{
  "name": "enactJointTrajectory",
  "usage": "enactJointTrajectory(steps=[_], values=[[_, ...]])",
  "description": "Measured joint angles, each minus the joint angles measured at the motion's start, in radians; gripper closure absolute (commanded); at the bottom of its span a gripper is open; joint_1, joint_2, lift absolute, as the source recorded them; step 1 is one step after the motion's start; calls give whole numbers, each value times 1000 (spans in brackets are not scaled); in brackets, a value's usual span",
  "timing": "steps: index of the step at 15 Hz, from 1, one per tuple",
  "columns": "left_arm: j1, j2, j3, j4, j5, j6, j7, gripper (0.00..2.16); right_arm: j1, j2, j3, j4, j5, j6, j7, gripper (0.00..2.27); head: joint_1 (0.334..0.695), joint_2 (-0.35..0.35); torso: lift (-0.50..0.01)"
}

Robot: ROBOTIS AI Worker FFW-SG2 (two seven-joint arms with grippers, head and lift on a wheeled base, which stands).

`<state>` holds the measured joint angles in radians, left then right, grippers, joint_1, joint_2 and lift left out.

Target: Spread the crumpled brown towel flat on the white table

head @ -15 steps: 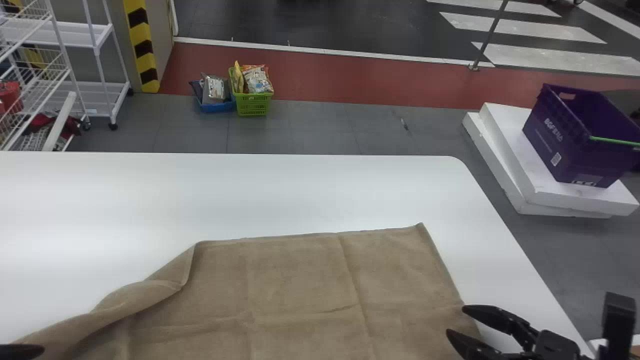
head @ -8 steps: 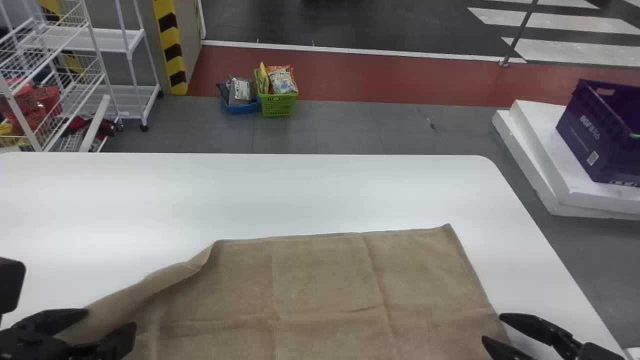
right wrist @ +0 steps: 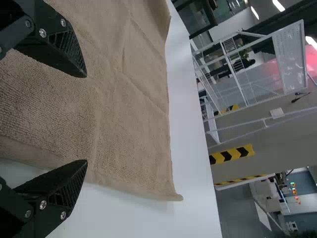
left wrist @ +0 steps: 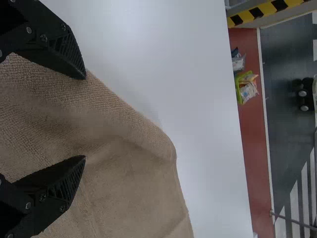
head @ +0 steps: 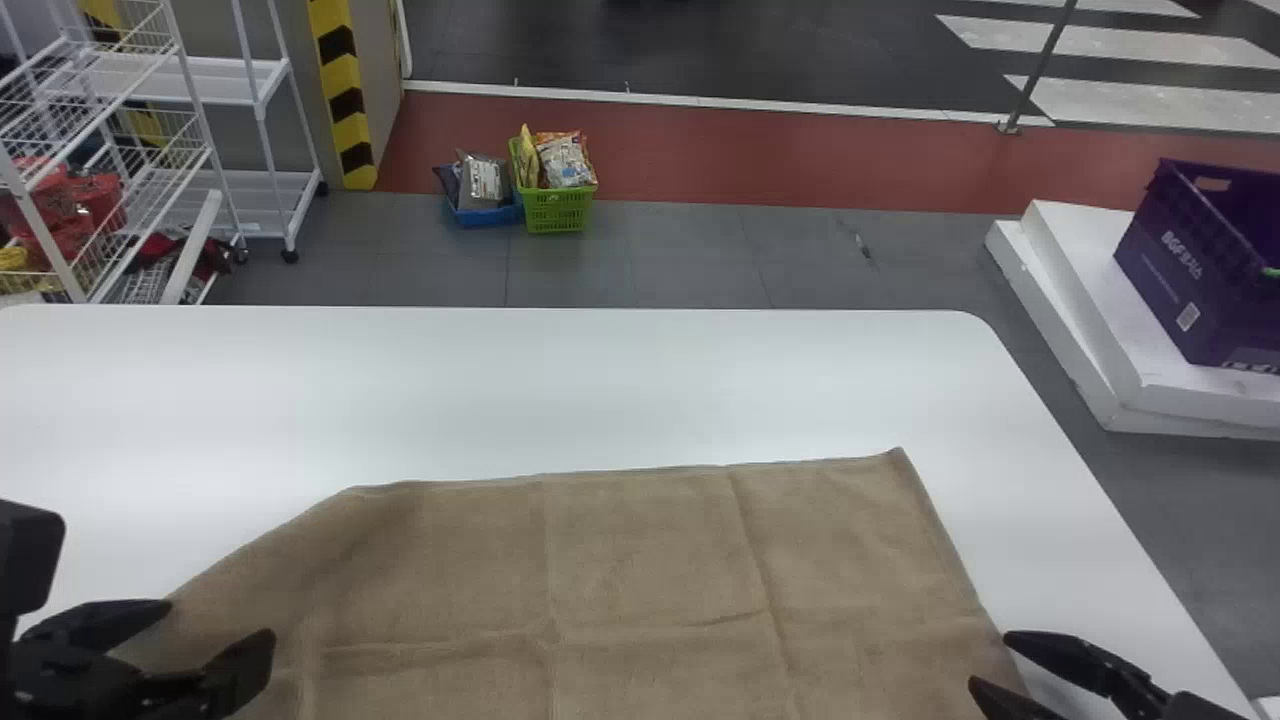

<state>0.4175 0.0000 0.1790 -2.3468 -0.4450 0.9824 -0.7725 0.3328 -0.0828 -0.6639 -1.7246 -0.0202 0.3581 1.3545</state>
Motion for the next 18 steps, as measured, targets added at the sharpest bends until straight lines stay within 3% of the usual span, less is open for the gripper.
enactJointTrajectory(steps=[8, 13, 18], values=[[49, 0, 54, -39, 46, -38, -14, 154, 1, 3, -4, -19, -11, 0, 0, 238, 695, -115, -123], [75, 0, 170, -41, 171, -79, -18, 151, 16, 23, -20, -119, -19, 46, 0, 238, 695, -65, -123], [81, 0, 330, 29, 377, -186, -17, 147, 35, 76, -36, -217, -29, 62, 0, 235, 695, 16, -123]])
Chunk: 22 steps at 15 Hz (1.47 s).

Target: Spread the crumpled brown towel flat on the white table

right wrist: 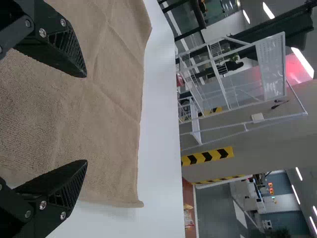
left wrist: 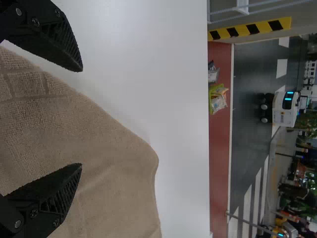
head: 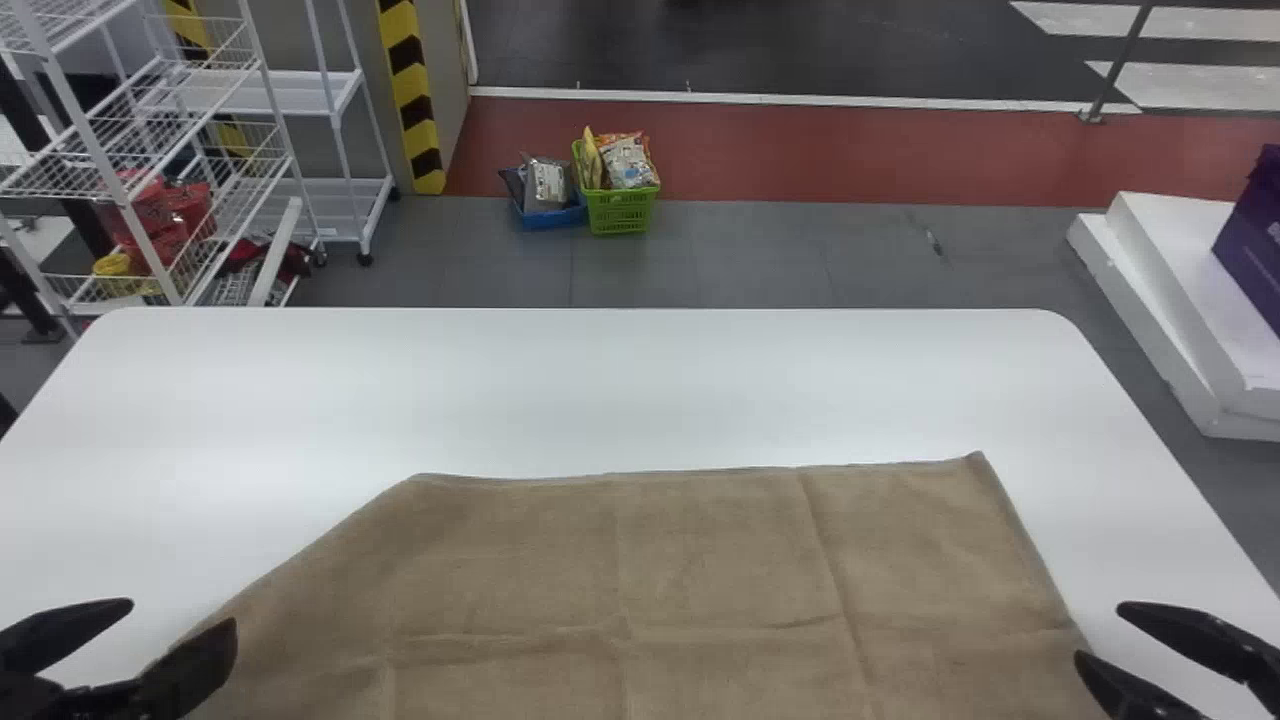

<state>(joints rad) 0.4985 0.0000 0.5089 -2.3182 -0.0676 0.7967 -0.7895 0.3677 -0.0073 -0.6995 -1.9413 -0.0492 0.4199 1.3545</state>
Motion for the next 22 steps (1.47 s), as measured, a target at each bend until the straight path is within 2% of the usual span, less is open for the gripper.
enactJointTrajectory(steps=[4, 7, 10, 13, 17, 22], values=[[1, 0, 86, 73, 90, -78, 2, 147, 15, 7, -13, -67, -21, -2, -4, 194, 695, 60, -123], [0, 0, 124, 126, 136, -116, -4, 147, 39, 7, 14, -114, -30, -5, -162, 167, 695, 69, -123], [1, 0, 165, 162, 174, -119, -26, 147, 56, 7, 67, -137, -24, -21, -275, 167, 695, 88, -123], [1, 0, 218, 195, 238, -121, -30, 151, 93, 7, 144, -142, 16, -129, -401, 167, 695, 134, -123], [0, 0, 238, 254, 258, -211, -3, 151, 163, 7, 286, -178, 96, -202, -560, 167, 695, 225, -123], [4, 0, 237, 340, 312, -420, 43, 151, 219, 7, 452, -185, 138, -271, -818, 167, 695, 306, -123]])
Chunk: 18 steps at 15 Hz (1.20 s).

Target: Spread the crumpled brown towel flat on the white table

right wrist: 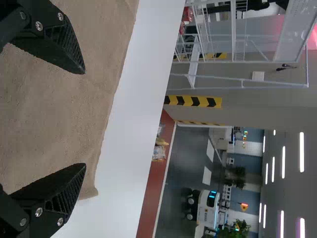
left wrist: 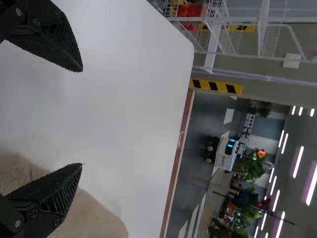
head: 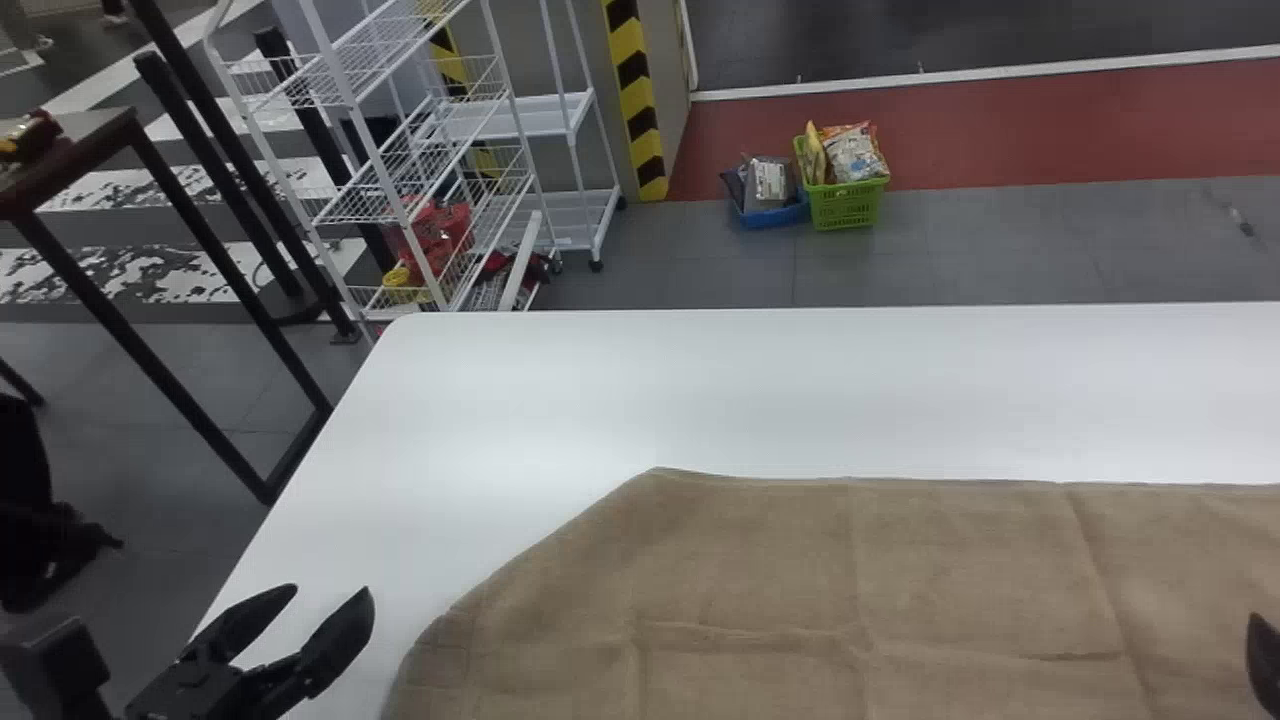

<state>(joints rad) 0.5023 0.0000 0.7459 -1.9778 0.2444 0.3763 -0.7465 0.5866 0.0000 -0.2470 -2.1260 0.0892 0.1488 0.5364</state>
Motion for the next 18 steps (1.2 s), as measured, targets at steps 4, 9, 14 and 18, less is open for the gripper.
enactJointTrajectory(steps=[4, 9, 14, 18], values=[[17, 0, -3, 39, 11, -127, 8, 147, 41, 0, 131, -6, 54, -67, -103, 113, 695, 350, -123], [34, 0, -6, 46, 31, -217, 16, 147, 91, 0, 187, -13, 63, -194, -105, 83, 695, 350, -123], [45, 0, -7, 47, 43, -262, 6, 147, 102, 0, 208, -19, 76, -220, -142, 76, 695, 350, -123], [53, 0, -7, 47, 38, -295, 2, 147, 108, 0, 211, -25, 76, -246, -142, 73, 695, 350, -123]])
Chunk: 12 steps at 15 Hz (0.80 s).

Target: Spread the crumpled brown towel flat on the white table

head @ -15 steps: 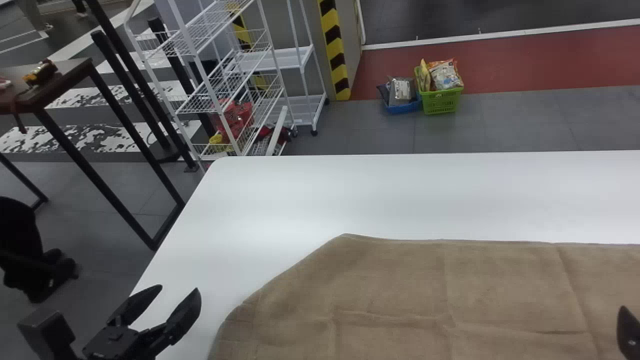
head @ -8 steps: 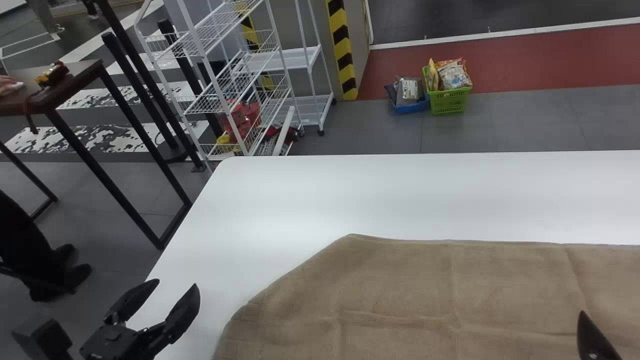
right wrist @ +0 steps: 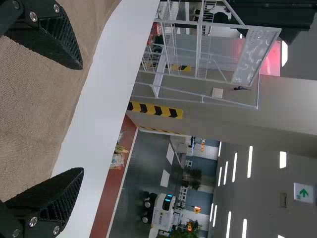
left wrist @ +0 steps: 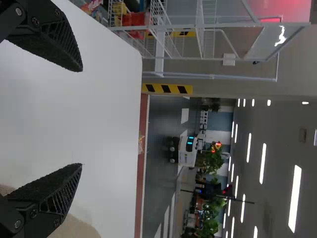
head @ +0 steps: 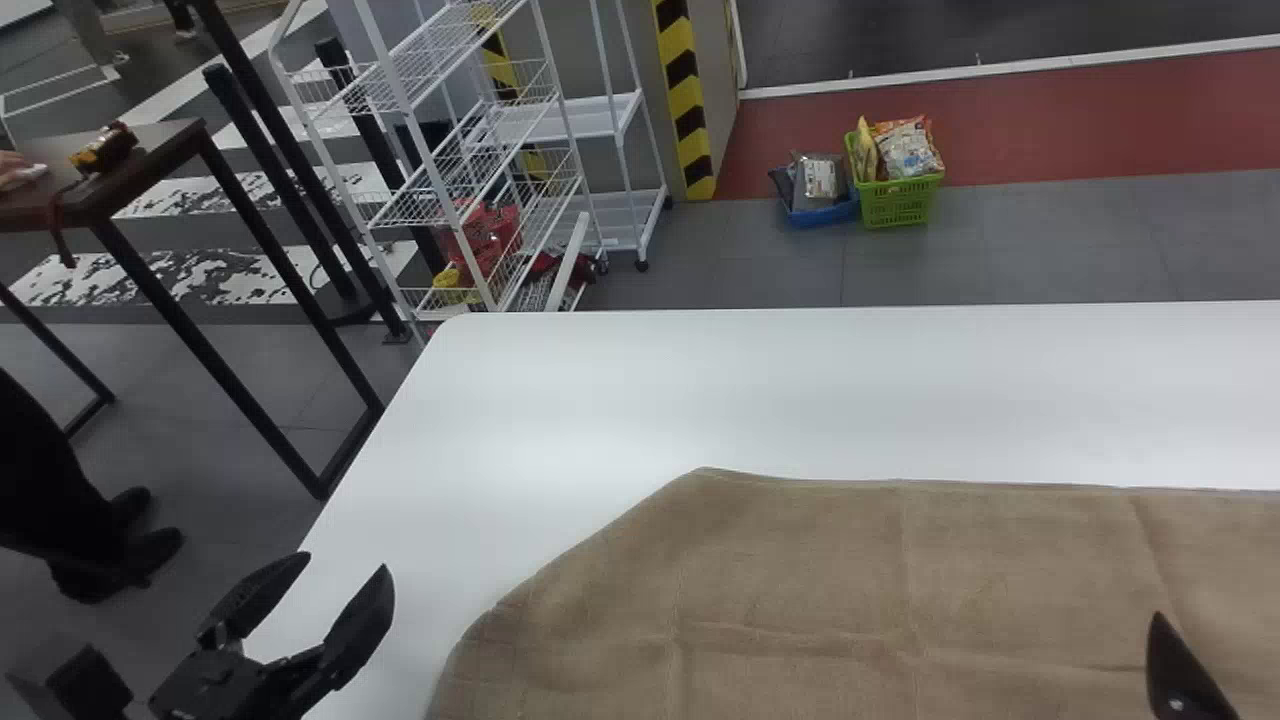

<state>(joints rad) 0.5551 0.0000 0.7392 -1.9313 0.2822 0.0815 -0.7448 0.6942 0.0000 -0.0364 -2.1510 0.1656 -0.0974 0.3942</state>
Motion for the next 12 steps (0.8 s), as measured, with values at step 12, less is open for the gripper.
enactJointTrajectory(steps=[12], values=[[0, 0, -20, 11, -48, 49, -13, 29, 12, 0, -3, 34, -40, -103, -28, 66, 695, 350, -123]])
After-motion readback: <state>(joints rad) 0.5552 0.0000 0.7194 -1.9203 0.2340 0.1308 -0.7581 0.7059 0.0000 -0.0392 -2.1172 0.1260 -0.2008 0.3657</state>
